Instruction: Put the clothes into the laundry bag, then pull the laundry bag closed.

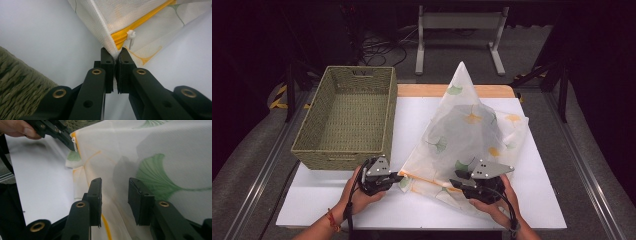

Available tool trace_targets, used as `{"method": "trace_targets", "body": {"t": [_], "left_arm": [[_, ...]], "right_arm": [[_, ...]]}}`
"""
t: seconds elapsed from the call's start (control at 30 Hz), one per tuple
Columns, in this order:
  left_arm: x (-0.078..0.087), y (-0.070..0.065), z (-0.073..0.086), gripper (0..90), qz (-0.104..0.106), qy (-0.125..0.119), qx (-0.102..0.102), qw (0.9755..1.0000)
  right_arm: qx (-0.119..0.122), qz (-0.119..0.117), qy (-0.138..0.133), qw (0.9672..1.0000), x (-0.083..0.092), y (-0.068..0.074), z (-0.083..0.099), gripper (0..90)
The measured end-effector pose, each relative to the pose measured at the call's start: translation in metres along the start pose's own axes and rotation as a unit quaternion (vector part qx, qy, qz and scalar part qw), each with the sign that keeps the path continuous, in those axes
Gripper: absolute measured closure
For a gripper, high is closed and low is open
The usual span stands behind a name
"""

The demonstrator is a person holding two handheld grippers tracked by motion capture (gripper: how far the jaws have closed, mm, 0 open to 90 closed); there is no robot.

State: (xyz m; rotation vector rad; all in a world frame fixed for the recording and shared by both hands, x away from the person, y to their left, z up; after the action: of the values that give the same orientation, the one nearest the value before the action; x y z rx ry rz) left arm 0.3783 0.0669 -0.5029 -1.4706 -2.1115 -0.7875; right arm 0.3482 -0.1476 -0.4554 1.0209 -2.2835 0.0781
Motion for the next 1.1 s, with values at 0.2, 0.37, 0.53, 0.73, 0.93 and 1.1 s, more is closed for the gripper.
{"method": "trace_targets", "body": {"t": [0.2,0.37,0.53,0.73,0.93,1.1], "left_arm": [[0.0,-0.002,0.0,85.9,0.007,-0.004,0.003,1.0],[0.001,-0.004,-0.002,86.0,0.008,-0.005,0.0,1.0],[0.001,-0.006,-0.004,86.0,0.014,-0.01,-0.002,0.9999],[0.002,-0.006,-0.004,86.0,0.018,-0.011,-0.005,0.9998],[0.002,-0.008,-0.005,86.0,0.018,-0.01,-0.011,0.9997],[0.001,-0.011,-0.007,86.0,0.021,-0.008,-0.016,0.9996]], "right_arm": [[0.011,-0.017,-0.007,0.9998,-0.009,0.015,-0.01,66.0],[0.022,-0.037,0.001,0.9991,-0.018,0.031,-0.014,71.3],[0.034,-0.052,0.024,0.9978,-0.037,0.049,-0.01,74.0],[0.042,-0.072,0.045,0.9954,-0.057,0.067,-0.007,74.9],[0.035,-0.065,0.064,0.9952,-0.081,0.069,-0.005,71.9],[0.01,-0.07,0.053,0.9961,-0.091,0.066,-0.01,68.5]]}}
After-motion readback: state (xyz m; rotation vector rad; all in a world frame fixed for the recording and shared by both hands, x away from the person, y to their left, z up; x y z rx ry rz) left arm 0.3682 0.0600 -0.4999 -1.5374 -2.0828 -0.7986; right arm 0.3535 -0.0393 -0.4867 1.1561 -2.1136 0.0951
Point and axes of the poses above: each handheld gripper's, and its own axes: x roughly backward along the jaws, z roughly out of its underside, y roughly to its left, the point moved 9 cm from there along -x, roughly forward along the jaws, and after that the axes turned 15 degrees about -x, right-handed, at the moved point
